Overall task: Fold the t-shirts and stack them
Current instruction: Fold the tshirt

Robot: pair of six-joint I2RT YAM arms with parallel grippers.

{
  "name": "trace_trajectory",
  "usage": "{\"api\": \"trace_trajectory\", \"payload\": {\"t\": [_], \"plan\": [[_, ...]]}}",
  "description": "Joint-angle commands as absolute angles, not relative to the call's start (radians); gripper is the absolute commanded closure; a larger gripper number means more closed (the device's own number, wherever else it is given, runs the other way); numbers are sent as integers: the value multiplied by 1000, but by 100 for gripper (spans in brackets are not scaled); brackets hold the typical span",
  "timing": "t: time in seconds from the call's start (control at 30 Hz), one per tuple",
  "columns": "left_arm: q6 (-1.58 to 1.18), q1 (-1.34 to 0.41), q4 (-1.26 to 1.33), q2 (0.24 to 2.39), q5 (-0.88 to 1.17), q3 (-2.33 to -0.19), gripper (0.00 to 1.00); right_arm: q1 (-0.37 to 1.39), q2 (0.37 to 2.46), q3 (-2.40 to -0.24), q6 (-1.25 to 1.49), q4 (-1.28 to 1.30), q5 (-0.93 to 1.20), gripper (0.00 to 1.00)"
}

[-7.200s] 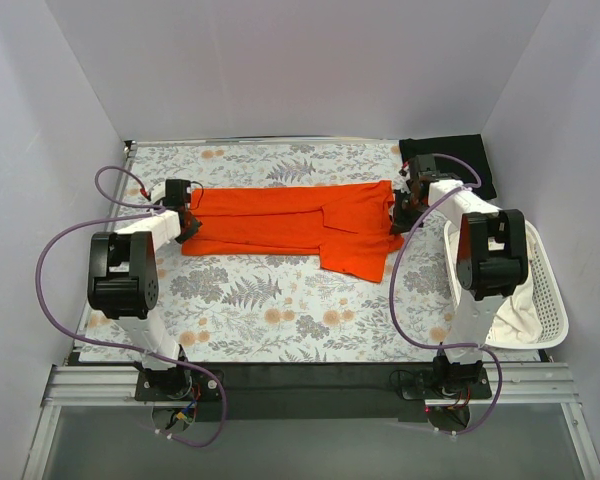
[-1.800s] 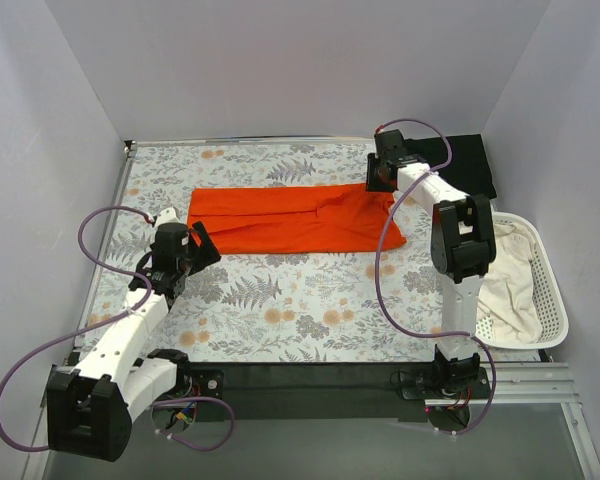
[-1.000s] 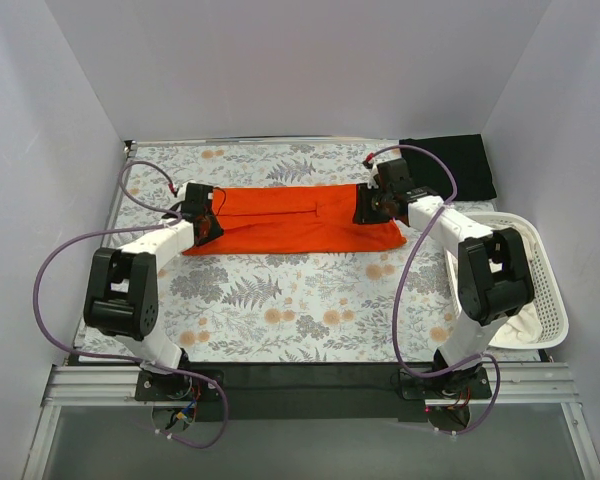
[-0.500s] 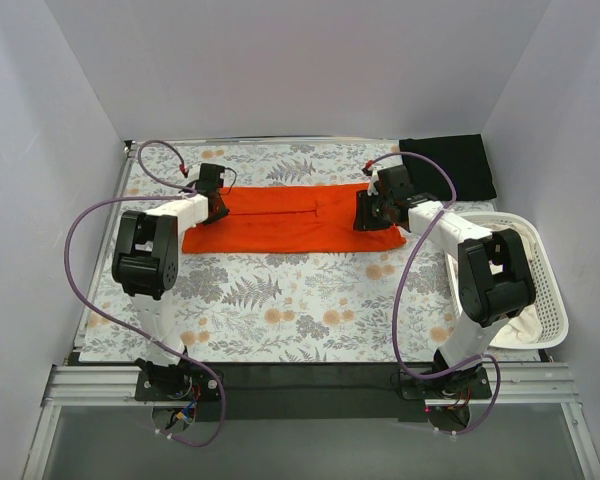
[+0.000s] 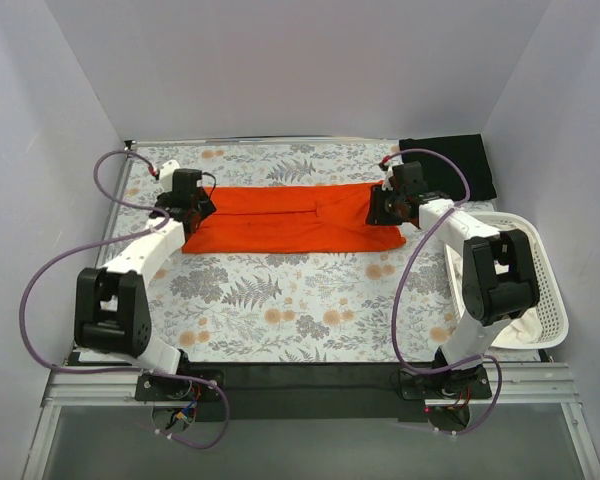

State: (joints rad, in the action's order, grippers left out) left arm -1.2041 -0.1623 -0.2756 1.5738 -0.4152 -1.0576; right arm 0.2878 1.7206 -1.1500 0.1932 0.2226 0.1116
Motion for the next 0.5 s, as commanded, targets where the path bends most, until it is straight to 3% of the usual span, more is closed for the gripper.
{"api": "trace_trajectory", "payload": {"t": [0.0, 0.13, 0.47], "plan": [[-1252, -117, -247, 1483, -419, -932, 50, 255, 1660, -1135, 221, 180, 138, 62], [-1266, -98, -250, 1572, -345, -910, 65, 221, 1664, -1068, 244, 163, 172, 62], [-1282, -55, -395, 1773, -390, -920, 77, 35, 1736, -896, 304, 80, 123, 63]]}}
